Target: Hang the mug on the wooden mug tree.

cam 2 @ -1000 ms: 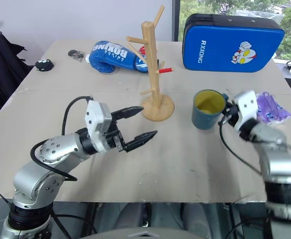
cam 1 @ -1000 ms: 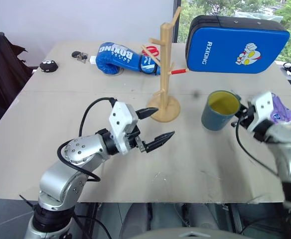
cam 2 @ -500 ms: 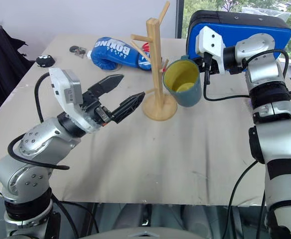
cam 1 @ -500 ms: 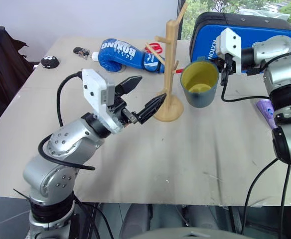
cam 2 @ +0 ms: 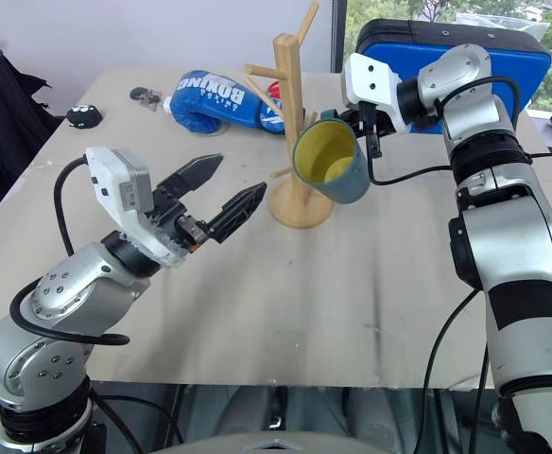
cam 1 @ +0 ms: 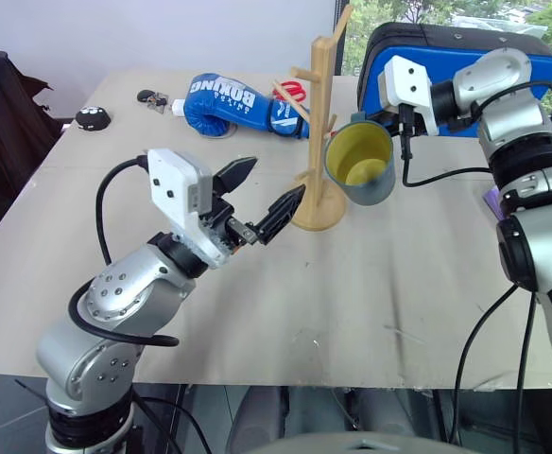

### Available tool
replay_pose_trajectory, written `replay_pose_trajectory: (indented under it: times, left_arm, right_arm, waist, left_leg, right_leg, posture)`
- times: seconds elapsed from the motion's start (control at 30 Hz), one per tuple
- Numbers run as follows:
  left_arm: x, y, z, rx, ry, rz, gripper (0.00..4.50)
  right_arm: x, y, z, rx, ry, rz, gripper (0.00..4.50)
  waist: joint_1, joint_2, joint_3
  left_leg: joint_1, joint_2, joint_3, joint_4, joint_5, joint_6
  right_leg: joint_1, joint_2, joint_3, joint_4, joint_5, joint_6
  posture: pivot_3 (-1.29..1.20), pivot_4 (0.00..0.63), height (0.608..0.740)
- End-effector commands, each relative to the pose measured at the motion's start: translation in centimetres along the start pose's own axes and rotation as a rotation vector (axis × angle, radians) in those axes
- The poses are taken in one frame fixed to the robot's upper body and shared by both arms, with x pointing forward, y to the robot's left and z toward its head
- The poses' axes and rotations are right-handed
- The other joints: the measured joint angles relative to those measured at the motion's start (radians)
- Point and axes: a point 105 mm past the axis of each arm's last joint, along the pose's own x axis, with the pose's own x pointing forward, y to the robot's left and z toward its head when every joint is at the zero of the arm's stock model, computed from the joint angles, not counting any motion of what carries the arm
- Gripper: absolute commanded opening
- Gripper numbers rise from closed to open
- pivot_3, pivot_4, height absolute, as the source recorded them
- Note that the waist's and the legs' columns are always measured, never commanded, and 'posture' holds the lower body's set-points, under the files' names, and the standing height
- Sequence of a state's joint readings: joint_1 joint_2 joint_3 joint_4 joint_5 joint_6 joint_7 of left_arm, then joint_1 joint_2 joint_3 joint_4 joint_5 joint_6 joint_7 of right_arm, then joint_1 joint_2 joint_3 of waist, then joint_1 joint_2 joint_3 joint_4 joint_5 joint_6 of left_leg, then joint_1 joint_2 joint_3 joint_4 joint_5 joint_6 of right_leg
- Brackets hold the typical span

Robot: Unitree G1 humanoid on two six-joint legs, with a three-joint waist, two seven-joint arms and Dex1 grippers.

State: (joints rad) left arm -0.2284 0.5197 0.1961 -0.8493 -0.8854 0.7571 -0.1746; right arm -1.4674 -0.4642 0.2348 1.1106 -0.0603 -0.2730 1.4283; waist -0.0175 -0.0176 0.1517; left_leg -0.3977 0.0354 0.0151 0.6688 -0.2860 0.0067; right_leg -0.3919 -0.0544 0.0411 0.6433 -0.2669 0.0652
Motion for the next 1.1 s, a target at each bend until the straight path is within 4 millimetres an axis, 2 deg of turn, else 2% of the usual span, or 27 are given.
replay_pose_trajectory:
  times: [0.03, 0.3, 0.4, 0.53, 0.57, 0.6, 0.63, 0.67, 0.7, 0.83, 0.97, 1.03, 1.1]
  left_arm:
    - [-0.1, -0.3, 0.9, 0.031, -0.036, -0.009, 4.50]
    - [-0.1, -0.3, 0.9, 0.029, -0.034, -0.026, 4.50]
    - [-0.1, -0.2, 0.9, 0.025, -0.035, -0.026, 4.50]
    - [-0.2, -0.1, 0.8, 0.007, -0.030, -0.034, 4.50]
    - [-0.3, -0.2, 0.6, 0.008, -0.019, -0.039, 4.50]
    - [-0.4, -0.2, 0.4, 0.008, -0.012, -0.042, 4.50]
    - [-0.6, -0.4, 0.3, 0.010, -0.003, -0.047, 4.50]
    - [-0.8, -0.4, 0.2, 0.009, 0.002, -0.052, 4.50]
    - [-1.0, -0.5, 0.0, 0.003, 0.007, -0.055, 4.50]
    - [-1.7, -0.5, -1.0, -0.012, 0.050, -0.062, 4.50]
    - [-2.6, 0.1, -2.7, -0.015, 0.111, -0.035, 4.50]
    - [-3.3, 0.6, -4.3, 0.032, 0.184, -0.007, 4.50]
    - [-4.2, 1.5, -6.7, 0.071, 0.290, 0.050, 4.50]
  right_arm:
    - [-0.6, -1.4, 1.7, -0.038, 0.026, -0.050, 0.08]
    - [-0.6, -1.3, 1.7, -0.033, 0.051, -0.092, 0.08]
    - [-0.7, -1.3, 1.9, -0.034, 0.041, -0.103, 0.88]
    - [-1.2, -0.9, 1.9, -0.016, 0.026, -0.102, 2.42]
    - [-1.6, -0.8, 1.9, -0.002, 0.017, -0.105, 3.05]
    - [-1.8, -0.7, 2.0, 0.009, 0.011, -0.107, 3.32]
    - [-2.5, -0.6, 1.9, 0.036, -0.003, -0.112, 3.85]
    - [-3.0, -0.4, 1.8, 0.059, -0.015, -0.116, 4.23]
    - [-3.7, -0.3, 1.8, 0.076, -0.024, -0.126, 4.38]
    - [-6.7, 0.7, 1.7, 0.166, -0.070, -0.155, 4.38]
    - [-9.2, 3.2, 0.2, 0.317, -0.114, -0.171, 4.38]
    - [-9.9, 5.7, -1.4, 0.347, -0.137, -0.177, 4.38]
    - [-9.6, 9.4, -3.6, 0.500, -0.203, -0.215, 4.38]
  waist:
    - [0.001, 0.000, 0.000]
    - [0.001, 0.000, 0.000]
    - [0.000, 0.000, 0.000]
    - [0.001, 0.000, 0.000]
    - [0.001, 0.000, 0.000]
    - [0.001, 0.000, 0.000]
    - [0.001, 0.000, 0.000]
    - [0.001, 0.000, 0.000]
    - [0.002, 0.000, 0.000]
    - [0.004, 0.000, 0.000]
    - [0.007, -0.001, -0.001]
    - [0.009, -0.003, -0.002]
    - [0.013, -0.004, -0.003]
  left_leg:
    - [0.000, 0.000, 0.000, 0.000, 0.000, 0.000]
    - [0.000, 0.000, 0.001, 0.000, 0.000, 0.000]
    - [-0.001, 0.000, 0.001, 0.000, 0.000, 0.000]
    - [-0.001, 0.000, 0.001, 0.000, 0.000, 0.000]
    - [-0.001, 0.000, 0.001, 0.000, 0.000, 0.000]
    - [-0.001, 0.000, 0.001, 0.000, 0.000, 0.000]
    - [-0.001, 0.000, 0.001, 0.000, 0.000, 0.000]
    - [-0.001, 0.000, 0.001, 0.000, 0.000, 0.000]
    - [-0.001, 0.000, 0.001, 0.000, 0.000, 0.000]
    - [-0.001, 0.000, 0.001, 0.000, 0.000, 0.000]
    - [-0.001, 0.000, 0.000, 0.000, 0.000, 0.001]
    - [-0.001, 0.000, 0.000, 0.000, -0.001, 0.001]
    - [-0.001, 0.000, 0.001, 0.000, -0.001, 0.001]
  right_leg:
    - [0.000, 0.000, 0.000, 0.000, 0.000, 0.000]
    - [-0.001, 0.000, 0.001, 0.000, 0.000, 0.000]
    - [-0.001, 0.000, 0.001, 0.000, 0.000, 0.000]
    - [-0.002, 0.000, 0.001, 0.001, 0.000, 0.000]
    - [-0.002, 0.000, 0.001, 0.001, 0.000, 0.000]
    - [-0.002, 0.000, 0.001, 0.001, 0.000, 0.000]
    - [-0.002, 0.000, 0.001, 0.001, 0.000, 0.000]
    - [-0.001, 0.000, 0.001, 0.001, 0.000, 0.000]
    - [-0.002, 0.000, 0.001, 0.001, 0.000, 0.000]
    - [-0.002, 0.000, 0.001, 0.001, 0.000, 0.000]
    - [-0.002, 0.000, 0.001, 0.000, 0.000, 0.000]
    - [-0.001, 0.000, 0.000, 0.000, 0.000, 0.000]
    - [0.000, 0.000, 0.000, -0.001, 0.000, 0.000]
  posture:
    - [0.00, 0.150, 0.737]
    - [0.00, 0.150, 0.737]
    - [0.00, 0.150, 0.737]
    - [0.00, 0.150, 0.737]
    - [0.00, 0.150, 0.737]
    - [0.00, 0.150, 0.737]
    - [0.00, 0.150, 0.737]
    - [0.00, 0.150, 0.737]
    - [0.00, 0.150, 0.737]
    - [0.00, 0.150, 0.737]
    - [0.00, 0.150, 0.737]
    - [0.00, 0.150, 0.737]
    - [0.00, 0.150, 0.737]
